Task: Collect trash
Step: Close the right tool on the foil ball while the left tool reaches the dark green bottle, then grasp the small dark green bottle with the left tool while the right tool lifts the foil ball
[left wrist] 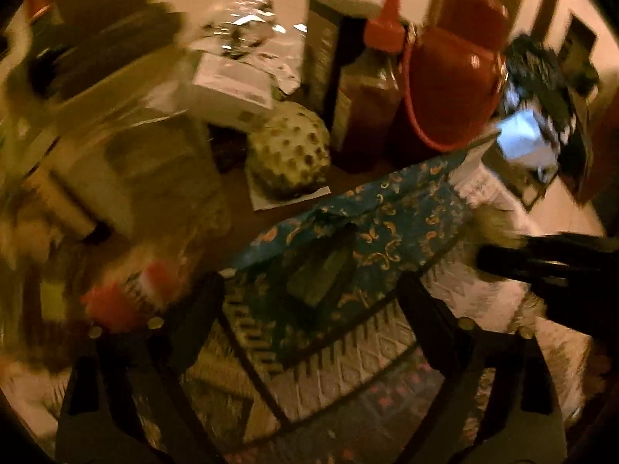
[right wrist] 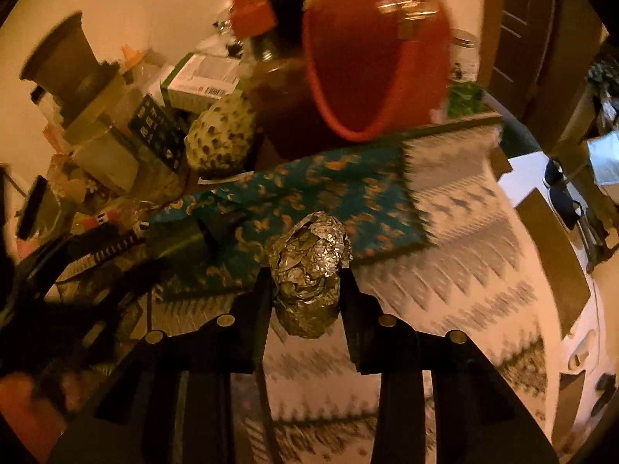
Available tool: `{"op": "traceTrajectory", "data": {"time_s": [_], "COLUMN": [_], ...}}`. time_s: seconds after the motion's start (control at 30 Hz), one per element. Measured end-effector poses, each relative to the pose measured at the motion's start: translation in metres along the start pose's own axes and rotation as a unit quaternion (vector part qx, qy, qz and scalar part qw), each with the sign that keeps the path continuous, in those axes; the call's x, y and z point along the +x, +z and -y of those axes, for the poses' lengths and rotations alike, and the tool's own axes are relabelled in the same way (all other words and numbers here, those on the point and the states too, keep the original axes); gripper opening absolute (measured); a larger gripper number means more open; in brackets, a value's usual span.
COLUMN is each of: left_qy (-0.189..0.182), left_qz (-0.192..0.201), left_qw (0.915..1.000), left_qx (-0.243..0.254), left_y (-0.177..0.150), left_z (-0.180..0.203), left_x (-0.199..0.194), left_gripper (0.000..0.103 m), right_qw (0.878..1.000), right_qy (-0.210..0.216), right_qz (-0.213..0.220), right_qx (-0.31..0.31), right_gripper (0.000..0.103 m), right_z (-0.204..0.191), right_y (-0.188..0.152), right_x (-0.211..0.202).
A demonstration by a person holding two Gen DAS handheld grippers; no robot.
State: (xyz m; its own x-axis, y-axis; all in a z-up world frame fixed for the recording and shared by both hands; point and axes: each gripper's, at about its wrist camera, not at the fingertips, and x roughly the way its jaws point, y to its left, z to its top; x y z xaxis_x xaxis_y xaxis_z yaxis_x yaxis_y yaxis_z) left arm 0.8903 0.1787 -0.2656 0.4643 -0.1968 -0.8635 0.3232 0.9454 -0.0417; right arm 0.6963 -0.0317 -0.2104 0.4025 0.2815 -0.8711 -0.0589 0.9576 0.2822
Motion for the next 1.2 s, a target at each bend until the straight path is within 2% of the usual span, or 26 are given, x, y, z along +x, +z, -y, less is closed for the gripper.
{"op": "traceTrajectory", "data": {"time_s": [0.13, 0.23, 0.27, 0.33, 0.47, 0.63, 0.8, 0.97, 1.1, 1.2], "left_qy": [0.009, 0.003, 0.009, 0.028, 0.022, 0.017, 0.005, 0.004, 0.027, 0.053], "left_qz": [-0.025, -0.045, -0.055, -0.072, -0.095, -0.099, -0.069, -0.01, 0.056, 0.114], "left_qw": [0.9987, 0.9971, 0.9962, 0.9944, 0.994, 0.9948, 0.9948, 0.9944, 0.9908, 0.9828], "left_qx": [0.043, 0.061, 0.066, 0.071, 0.05, -0.015, -0.075, -0.105, -0.12, -0.135], "left_y": [0.009, 0.011, 0.012, 0.012, 0.013, 0.007, -0.017, -0.03, -0.037, -0.051], "left_z": [0.013, 0.021, 0.025, 0.03, 0.031, 0.03, 0.044, 0.073, 0.105, 0.134], "left_x": [0.024, 0.039, 0.045, 0.054, 0.065, 0.058, 0.017, -0.053, -0.12, -0.178], "left_gripper": [0.075, 0.07, 0.069, 0.06, 0.048, 0.041, 0.041, 0.041, 0.041, 0.041], "right_qw": [1.0, 1.0, 1.0, 1.0, 1.0, 1.0, 1.0, 0.998, 0.994, 0.989], "right_qy": [-0.003, -0.005, -0.004, -0.005, -0.003, 0.007, 0.024, 0.043, 0.065, 0.086], "right_qz": [-0.004, -0.009, -0.01, -0.008, -0.003, 0.005, 0.019, 0.046, 0.075, 0.097], "right_qx": [0.014, 0.022, 0.023, 0.024, 0.019, 0.011, 0.002, -0.023, -0.044, -0.068], "right_gripper": [0.031, 0.031, 0.031, 0.031, 0.031, 0.031, 0.031, 0.031, 0.031, 0.031], "right_z": [0.016, 0.024, 0.025, 0.024, 0.03, 0.036, 0.04, 0.044, 0.048, 0.049], "right_y": [-0.012, -0.022, -0.024, -0.026, -0.03, -0.035, -0.043, -0.048, -0.053, -0.059], "right_x": [-0.014, -0.02, -0.022, -0.024, -0.037, -0.061, -0.091, -0.131, -0.166, -0.194]}}
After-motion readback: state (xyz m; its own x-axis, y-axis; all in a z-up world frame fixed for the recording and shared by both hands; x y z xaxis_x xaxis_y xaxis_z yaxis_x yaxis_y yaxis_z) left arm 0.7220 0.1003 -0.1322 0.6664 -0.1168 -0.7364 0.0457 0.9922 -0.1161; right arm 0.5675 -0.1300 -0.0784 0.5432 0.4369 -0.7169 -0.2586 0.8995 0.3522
